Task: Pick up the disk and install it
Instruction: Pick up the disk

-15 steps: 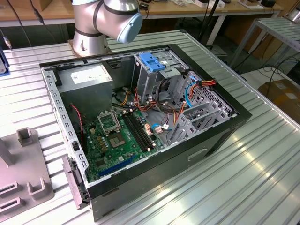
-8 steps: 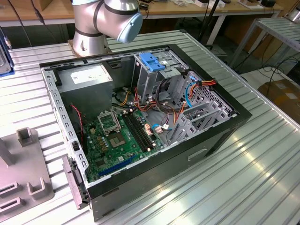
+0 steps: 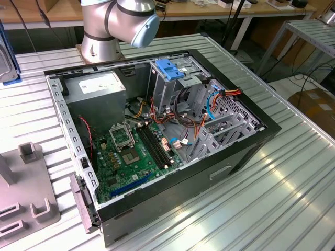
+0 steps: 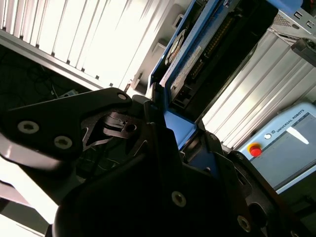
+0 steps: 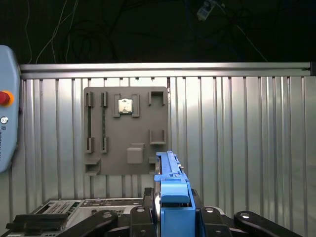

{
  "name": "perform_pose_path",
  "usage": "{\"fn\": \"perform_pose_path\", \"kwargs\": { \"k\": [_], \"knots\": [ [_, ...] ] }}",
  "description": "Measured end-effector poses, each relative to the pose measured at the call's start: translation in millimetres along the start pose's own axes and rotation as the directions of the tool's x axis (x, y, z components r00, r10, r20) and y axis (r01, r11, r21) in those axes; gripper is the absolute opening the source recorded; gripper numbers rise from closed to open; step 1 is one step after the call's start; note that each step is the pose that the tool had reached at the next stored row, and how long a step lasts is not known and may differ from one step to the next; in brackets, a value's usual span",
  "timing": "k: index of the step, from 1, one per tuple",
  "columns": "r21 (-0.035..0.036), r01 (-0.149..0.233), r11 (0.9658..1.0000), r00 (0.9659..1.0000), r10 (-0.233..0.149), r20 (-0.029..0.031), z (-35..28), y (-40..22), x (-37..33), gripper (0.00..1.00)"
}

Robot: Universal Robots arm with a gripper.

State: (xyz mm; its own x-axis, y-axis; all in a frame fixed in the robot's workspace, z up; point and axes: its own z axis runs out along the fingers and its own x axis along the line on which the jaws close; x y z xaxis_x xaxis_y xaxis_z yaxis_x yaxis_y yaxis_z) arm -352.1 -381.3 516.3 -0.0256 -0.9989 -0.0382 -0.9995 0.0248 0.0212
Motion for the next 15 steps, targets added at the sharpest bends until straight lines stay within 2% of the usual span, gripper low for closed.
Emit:
{"fn": "perform_pose_path", "kwargs": {
  "k": [15],
  "knots": [
    [0.0,0.0,1.0,1.0,0.0,0.0,-0.3,-12.2,0.0,0.37]
  ]
}}
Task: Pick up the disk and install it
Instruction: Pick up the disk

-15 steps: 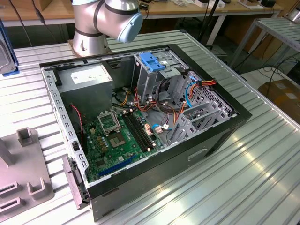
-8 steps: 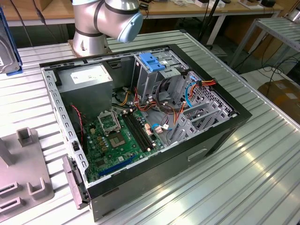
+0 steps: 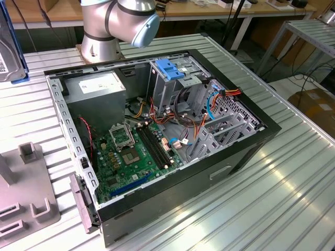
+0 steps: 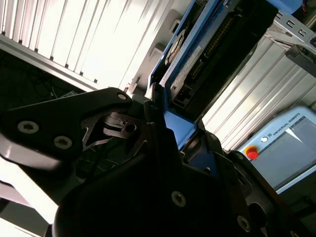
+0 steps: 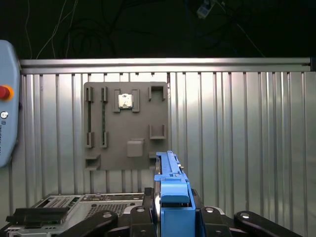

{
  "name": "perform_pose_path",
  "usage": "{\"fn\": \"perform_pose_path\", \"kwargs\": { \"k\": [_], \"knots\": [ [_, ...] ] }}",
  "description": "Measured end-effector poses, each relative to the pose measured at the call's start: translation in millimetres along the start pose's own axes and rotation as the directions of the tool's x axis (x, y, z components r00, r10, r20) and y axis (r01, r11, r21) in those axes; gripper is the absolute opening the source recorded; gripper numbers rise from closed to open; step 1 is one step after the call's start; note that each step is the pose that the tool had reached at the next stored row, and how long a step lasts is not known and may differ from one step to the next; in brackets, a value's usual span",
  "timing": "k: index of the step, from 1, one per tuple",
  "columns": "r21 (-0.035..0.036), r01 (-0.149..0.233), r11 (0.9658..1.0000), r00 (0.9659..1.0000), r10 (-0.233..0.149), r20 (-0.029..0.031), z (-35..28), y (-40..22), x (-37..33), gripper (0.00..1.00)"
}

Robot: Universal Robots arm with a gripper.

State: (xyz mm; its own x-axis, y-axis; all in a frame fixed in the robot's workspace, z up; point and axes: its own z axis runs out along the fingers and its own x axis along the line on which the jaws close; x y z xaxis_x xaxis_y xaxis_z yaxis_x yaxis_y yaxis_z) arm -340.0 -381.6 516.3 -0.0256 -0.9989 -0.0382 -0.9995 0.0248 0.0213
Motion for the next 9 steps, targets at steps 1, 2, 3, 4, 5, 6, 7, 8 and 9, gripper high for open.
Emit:
{"fn": "perform_pose_path", "kwargs": {
  "k": [1,2,3,4,5,6,7,8,9],
  "knots": [
    [0.0001,0.0,1.0,1.0,0.0,0.0,0.0,-0.6,0.0,0.37],
    [0.0,0.0,1.0,1.0,0.0,0.0,0.0,-1.0,0.0,0.37],
    [0.0,0.0,1.0,1.0,0.0,0.0,0.0,-1.7,0.1,0.37],
    [0.0001,0.0,1.0,1.0,0.0,0.0,0.0,-2.4,0.1,0.37],
    [0.0,0.0,1.0,1.0,0.0,0.0,0.0,-3.2,0.1,0.37],
    [0.0,0.0,1.0,1.0,0.0,0.0,-0.1,-3.8,0.1,0.37],
    [0.0,0.0,1.0,1.0,0.0,0.0,0.0,-4.8,0.1,0.37],
    [0.0,0.0,1.0,1.0,0.0,0.0,-0.1,-5.3,0.1,0.37],
    [0.0001,0.0,1.0,1.0,0.0,0.0,-0.1,-5.9,0.2,0.37]
  ]
}}
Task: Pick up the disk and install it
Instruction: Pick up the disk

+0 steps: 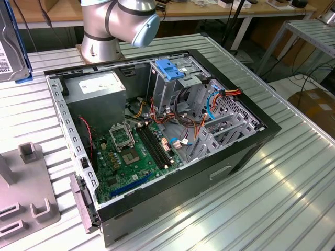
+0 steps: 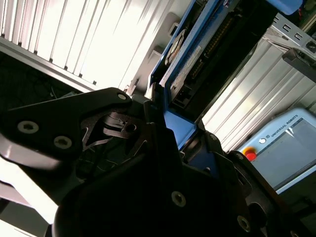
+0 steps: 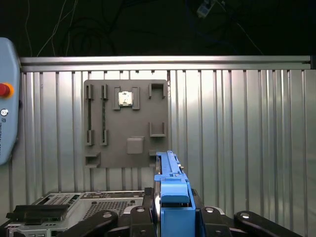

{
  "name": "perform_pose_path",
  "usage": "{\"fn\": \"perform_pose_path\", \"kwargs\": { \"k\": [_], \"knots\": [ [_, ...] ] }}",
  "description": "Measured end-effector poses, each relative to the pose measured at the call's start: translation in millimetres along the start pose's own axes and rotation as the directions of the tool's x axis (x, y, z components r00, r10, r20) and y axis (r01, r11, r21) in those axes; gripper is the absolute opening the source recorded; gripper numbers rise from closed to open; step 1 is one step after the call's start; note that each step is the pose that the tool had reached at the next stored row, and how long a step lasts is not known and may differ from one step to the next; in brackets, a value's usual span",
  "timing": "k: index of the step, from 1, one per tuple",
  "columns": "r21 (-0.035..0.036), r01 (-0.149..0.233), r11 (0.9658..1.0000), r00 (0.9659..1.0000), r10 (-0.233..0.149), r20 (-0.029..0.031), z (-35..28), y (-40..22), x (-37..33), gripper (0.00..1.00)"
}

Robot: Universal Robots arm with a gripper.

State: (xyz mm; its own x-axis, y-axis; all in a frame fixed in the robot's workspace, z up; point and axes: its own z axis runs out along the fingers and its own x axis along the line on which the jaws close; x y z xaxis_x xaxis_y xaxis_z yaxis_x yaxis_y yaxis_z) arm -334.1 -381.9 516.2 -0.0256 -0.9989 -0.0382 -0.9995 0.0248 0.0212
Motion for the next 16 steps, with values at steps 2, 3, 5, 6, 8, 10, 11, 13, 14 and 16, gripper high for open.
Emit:
{"fn": "perform_pose_path", "kwargs": {
  "k": [2,3,5,6,8,10,11,13,14,16],
  "knots": [
    [0.0,0.0,1.0,1.0,0.0,0.0,-0.1,-3.0,0.0,0.37],
    [0.0,0.0,1.0,1.0,0.0,0.0,-0.1,-4.2,0.0,0.37],
    [0.0,0.0,1.0,1.0,0.0,0.0,-0.1,-6.8,0.0,0.37],
    [0.0,0.0,1.0,1.0,0.0,0.0,-0.1,-8.0,0.1,0.37],
    [0.0,0.0,1.0,1.0,0.0,0.0,-0.2,-10.7,0.3,0.37],
    [0.0,0.0,1.0,1.0,0.0,0.0,-0.2,-12.7,0.5,0.37],
    [-0.0001,0.0,1.0,1.0,0.0,0.0,-0.3,-13.5,0.6,0.37],
    [0.0,0.0,1.0,1.0,0.0,0.0,-0.3,-15.2,1.2,0.37],
    [-0.0001,0.0,1.0,1.0,0.0,0.0,-0.4,-17.2,1.9,0.37],
    [0.0,0.0,1.0,1.0,0.0,0.0,-0.4,-19.8,2.2,0.37]
  ]
}}
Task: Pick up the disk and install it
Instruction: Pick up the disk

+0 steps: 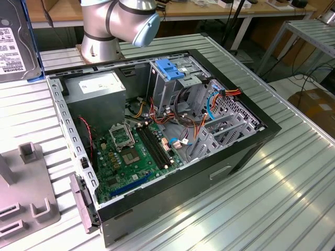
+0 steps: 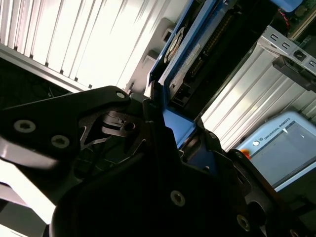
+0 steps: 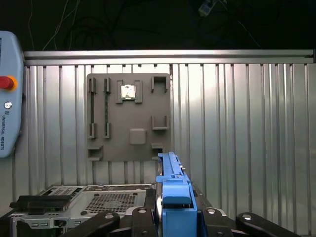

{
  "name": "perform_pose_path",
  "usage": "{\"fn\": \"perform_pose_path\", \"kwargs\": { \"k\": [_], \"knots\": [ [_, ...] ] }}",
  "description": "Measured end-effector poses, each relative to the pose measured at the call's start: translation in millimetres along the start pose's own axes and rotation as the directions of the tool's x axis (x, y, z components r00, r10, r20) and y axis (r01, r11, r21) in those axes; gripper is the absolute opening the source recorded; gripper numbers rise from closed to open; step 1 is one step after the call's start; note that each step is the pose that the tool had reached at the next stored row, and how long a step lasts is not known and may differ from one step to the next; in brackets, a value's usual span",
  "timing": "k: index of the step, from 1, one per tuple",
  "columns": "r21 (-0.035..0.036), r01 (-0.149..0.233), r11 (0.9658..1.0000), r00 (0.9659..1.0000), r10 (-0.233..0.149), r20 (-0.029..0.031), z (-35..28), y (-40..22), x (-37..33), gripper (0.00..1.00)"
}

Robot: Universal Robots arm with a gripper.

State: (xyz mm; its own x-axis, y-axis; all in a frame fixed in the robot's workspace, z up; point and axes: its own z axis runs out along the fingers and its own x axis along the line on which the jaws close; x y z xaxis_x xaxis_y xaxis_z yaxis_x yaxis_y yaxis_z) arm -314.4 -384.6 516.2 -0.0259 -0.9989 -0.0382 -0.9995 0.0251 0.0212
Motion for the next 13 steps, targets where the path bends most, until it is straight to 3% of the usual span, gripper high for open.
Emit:
{"fn": "perform_pose_path", "kwargs": {
  "k": [13],
  "knots": [
    [0.0,0.0,1.0,1.0,0.0,0.0,-0.4,-17.8,0.2,0.37]
  ]
}}
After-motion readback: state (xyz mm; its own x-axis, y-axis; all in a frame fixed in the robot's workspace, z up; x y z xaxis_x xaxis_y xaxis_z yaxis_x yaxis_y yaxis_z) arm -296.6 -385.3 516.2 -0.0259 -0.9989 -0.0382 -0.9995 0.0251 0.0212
